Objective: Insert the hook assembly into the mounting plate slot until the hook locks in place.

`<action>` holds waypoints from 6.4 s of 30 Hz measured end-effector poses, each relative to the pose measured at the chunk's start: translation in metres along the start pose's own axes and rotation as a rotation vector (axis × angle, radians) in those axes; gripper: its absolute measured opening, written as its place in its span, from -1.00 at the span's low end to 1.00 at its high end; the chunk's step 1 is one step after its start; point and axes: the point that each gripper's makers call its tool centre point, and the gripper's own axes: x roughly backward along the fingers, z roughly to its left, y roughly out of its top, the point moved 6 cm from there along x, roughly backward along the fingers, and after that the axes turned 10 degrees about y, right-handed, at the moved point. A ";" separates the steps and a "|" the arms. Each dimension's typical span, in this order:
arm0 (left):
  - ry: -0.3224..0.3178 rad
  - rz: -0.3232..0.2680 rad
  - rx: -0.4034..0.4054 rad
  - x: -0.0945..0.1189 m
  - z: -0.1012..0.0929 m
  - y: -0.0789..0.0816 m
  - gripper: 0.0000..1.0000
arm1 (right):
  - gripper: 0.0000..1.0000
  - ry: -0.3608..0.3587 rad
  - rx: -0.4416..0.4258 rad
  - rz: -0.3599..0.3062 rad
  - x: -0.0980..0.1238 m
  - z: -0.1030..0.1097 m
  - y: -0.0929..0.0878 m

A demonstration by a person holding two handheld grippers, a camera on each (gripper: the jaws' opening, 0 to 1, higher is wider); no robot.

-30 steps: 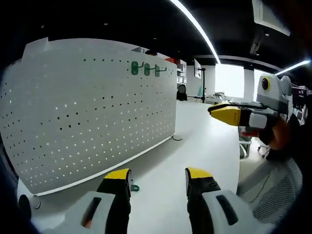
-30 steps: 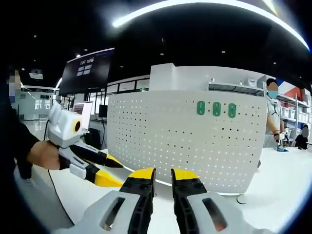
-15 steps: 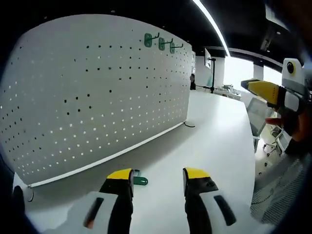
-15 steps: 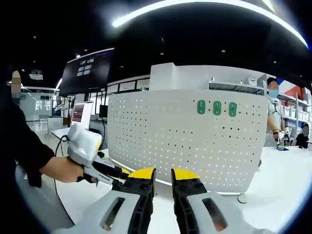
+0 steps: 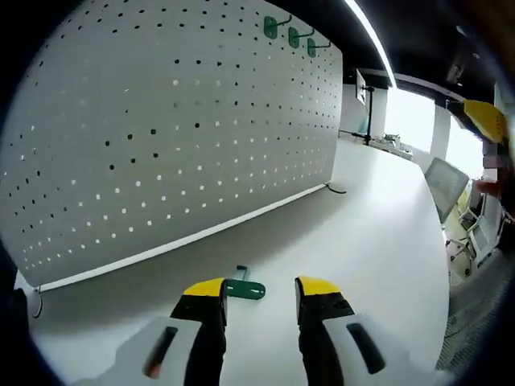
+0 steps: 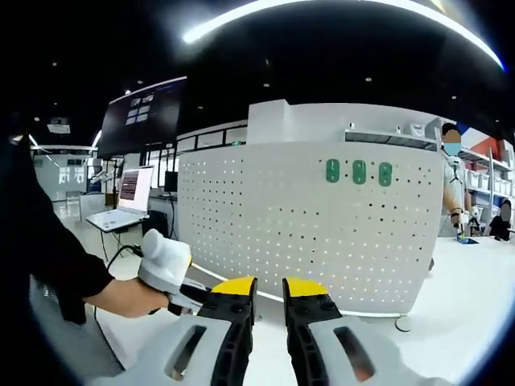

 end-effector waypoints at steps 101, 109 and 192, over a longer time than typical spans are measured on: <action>0.091 0.030 -0.101 -0.039 0.041 0.005 -0.97 | -0.78 0.003 -0.033 0.004 -0.001 -0.002 -0.002; 0.084 -0.012 -0.063 -0.022 0.042 0.016 -0.97 | -0.78 0.018 -0.022 0.004 -0.003 0.002 -0.001; -0.133 -0.538 0.139 0.184 -0.027 0.110 -0.98 | -0.90 0.217 -0.005 -0.077 -0.023 0.073 0.050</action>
